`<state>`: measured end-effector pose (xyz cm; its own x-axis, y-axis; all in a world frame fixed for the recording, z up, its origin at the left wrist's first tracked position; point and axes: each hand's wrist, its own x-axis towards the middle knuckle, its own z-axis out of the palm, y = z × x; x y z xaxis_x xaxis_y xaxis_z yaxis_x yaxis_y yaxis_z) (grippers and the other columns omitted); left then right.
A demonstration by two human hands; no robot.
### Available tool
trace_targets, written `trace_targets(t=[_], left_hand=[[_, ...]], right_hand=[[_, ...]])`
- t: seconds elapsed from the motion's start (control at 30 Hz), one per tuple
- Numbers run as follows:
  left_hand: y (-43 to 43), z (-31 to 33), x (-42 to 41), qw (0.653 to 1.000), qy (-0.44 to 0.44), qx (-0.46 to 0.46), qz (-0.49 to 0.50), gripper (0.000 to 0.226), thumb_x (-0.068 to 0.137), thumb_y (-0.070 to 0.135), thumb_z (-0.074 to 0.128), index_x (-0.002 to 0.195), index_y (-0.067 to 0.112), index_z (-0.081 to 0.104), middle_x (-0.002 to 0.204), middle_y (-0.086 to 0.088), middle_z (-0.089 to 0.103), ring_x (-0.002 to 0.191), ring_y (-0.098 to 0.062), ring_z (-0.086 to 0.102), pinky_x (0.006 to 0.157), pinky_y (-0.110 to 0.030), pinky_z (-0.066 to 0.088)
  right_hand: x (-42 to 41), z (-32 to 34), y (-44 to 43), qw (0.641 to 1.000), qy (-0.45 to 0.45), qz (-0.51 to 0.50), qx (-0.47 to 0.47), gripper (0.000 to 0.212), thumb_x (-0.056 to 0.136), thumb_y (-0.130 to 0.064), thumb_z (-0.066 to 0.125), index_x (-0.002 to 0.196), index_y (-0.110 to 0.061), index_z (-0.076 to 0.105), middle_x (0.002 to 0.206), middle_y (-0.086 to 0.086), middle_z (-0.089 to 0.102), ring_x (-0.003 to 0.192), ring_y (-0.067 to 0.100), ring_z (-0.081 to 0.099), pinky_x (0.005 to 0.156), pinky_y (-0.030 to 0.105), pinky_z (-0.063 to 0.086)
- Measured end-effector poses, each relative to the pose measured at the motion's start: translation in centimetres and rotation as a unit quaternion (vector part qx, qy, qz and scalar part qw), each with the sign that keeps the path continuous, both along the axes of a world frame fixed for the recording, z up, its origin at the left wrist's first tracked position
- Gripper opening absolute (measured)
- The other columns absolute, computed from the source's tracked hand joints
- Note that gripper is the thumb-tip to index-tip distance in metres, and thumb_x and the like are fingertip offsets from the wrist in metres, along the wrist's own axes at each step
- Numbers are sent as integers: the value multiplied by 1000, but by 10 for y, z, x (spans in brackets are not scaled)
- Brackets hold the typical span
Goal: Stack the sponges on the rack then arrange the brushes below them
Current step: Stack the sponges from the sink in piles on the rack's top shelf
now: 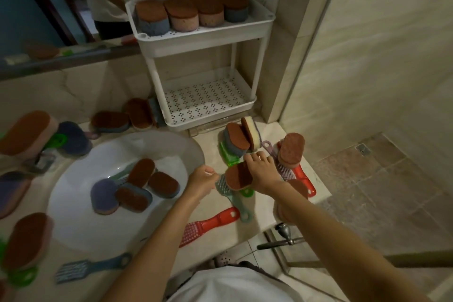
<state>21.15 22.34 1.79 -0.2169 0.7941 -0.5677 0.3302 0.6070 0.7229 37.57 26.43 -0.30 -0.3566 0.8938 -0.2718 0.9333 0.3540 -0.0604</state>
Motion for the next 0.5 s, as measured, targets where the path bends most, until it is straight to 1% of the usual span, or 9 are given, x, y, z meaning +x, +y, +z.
trace_targets(t=[0.03, 0.1, 0.17, 0.23, 0.3, 0.4, 0.43, 0.47, 0.5], left_hand=[[1, 0, 1, 1000, -6, 0, 3, 32, 88, 16, 56, 118, 5, 52, 102, -13, 58, 90, -25, 58, 74, -31, 46], [4, 1, 4, 999, -36, 4, 14, 48, 88, 18, 60, 131, 4, 43, 120, -16, 55, 106, -28, 58, 78, -33, 48], [7, 5, 8, 996, -83, 1, 31, 56, 87, 19, 63, 135, 4, 38, 132, -16, 51, 116, -29, 55, 83, -34, 49], [11, 11, 13, 987, -150, -7, 54, 50, 87, 19, 64, 130, 3, 44, 130, -16, 55, 112, -27, 58, 87, -35, 50], [15, 15, 17, 974, -213, -6, 80, 39, 88, 15, 63, 123, 4, 49, 125, -18, 59, 103, -26, 59, 90, -37, 49], [24, 15, 21, 960, -252, 15, 120, 31, 87, 10, 63, 114, 6, 49, 123, -19, 59, 97, -26, 60, 88, -37, 49], [27, 15, 22, 958, -255, 22, 128, 33, 86, 9, 63, 115, 5, 48, 123, -18, 59, 93, -23, 61, 85, -35, 50], [31, 15, 24, 958, -254, 26, 131, 37, 85, 10, 64, 118, 5, 48, 121, -15, 59, 89, -20, 61, 81, -33, 51], [34, 17, 25, 960, -249, 31, 129, 39, 85, 11, 65, 119, 7, 48, 117, -13, 59, 85, -17, 60, 78, -31, 52]], right_hand=[[-1, 2, 0, 1000, 24, -9, 8, 65, 75, -18, 67, 130, -12, 33, 134, 10, 41, 125, 32, 35, 102, 43, 29], [-3, 9, -1, 994, 97, -38, 19, 63, 76, -28, 68, 128, -13, 35, 129, 10, 44, 122, 33, 38, 102, 43, 29], [-5, 19, -3, 983, 170, -61, 26, 67, 75, -36, 70, 128, -12, 37, 127, 10, 46, 118, 32, 43, 97, 41, 34], [-6, 26, -5, 975, 213, -64, 24, 71, 73, -34, 71, 130, -11, 36, 128, 11, 47, 116, 31, 45, 91, 37, 37], [-4, 29, -7, 968, 243, -56, 16, 72, 72, -31, 71, 132, -10, 35, 129, 11, 46, 116, 30, 45, 91, 36, 38], [9, 30, -4, 959, 278, -53, -15, 70, 72, -31, 71, 131, -13, 37, 128, 10, 47, 117, 26, 46, 95, 34, 40], [16, 29, -1, 956, 286, -67, -17, 66, 75, -31, 70, 131, -14, 39, 129, 8, 47, 118, 24, 45, 97, 33, 38], [24, 29, 2, 949, 298, -104, 3, 61, 78, -31, 67, 130, -14, 42, 129, 8, 47, 119, 23, 44, 98, 32, 36], [31, 29, 7, 936, 308, -165, 48, 55, 80, -31, 65, 127, -11, 45, 129, 9, 48, 120, 23, 43, 98, 32, 35]])
